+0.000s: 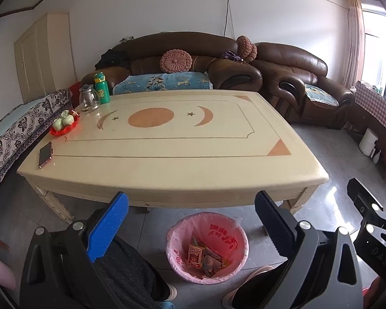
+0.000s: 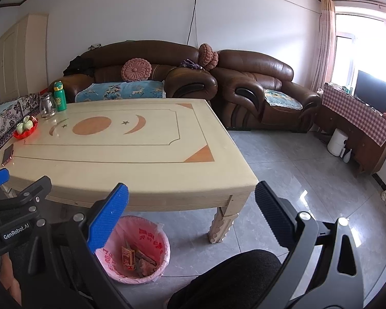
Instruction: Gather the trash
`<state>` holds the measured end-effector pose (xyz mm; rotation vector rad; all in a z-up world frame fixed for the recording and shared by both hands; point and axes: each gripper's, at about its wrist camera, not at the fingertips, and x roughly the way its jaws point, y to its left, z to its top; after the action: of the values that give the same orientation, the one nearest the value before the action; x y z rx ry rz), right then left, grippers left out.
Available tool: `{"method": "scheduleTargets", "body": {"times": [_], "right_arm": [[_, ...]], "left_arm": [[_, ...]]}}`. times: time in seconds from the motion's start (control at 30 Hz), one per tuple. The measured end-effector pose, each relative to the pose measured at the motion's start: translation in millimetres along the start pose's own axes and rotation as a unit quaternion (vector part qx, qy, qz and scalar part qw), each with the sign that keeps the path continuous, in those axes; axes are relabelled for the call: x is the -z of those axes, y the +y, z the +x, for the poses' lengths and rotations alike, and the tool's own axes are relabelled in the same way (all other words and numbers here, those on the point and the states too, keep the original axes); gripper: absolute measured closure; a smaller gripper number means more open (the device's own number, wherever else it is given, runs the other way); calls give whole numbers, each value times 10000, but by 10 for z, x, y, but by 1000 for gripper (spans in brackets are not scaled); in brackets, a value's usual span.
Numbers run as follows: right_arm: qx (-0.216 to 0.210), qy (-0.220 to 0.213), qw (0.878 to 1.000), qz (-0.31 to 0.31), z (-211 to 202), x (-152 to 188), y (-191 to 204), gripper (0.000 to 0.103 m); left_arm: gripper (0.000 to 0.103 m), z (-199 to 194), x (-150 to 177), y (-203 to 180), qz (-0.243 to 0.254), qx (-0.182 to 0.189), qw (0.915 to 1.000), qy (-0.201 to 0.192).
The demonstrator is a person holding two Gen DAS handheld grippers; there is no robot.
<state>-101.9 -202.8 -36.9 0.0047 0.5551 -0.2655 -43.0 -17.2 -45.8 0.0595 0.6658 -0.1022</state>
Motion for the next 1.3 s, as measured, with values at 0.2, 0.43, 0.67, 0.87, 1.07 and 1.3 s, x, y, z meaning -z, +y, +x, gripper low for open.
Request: {"method": "scheduleTargets", "body": {"times": [0.2, 0.43, 0.67, 0.87, 1.07, 1.3], "right_arm": [[-9, 4, 10000, -13, 0, -5, 9, 7], [-39, 1, 10000, -22, 21, -5, -3, 7], [-30, -6, 10000, -17, 17, -8, 0, 7], [-39, 2, 10000, -29, 28, -9, -4, 7], [-46, 11, 10000, -31, 32, -8, -1, 7], [-67, 11, 10000, -37, 43, 1, 6, 7]], "left_arm": [[7, 0, -2, 9, -12, 4, 10000, 7], [7, -12, 5, 7, -24, -23, 10000, -29], [7, -17, 12, 1, -3, -103, 9999, -64], [7, -18, 0, 40, -113, -198, 9997, -114], [7, 6, -7, 67, -120, -376, 9992, -111], [7, 38, 10, 67, -104, -356, 9993, -62]]}}
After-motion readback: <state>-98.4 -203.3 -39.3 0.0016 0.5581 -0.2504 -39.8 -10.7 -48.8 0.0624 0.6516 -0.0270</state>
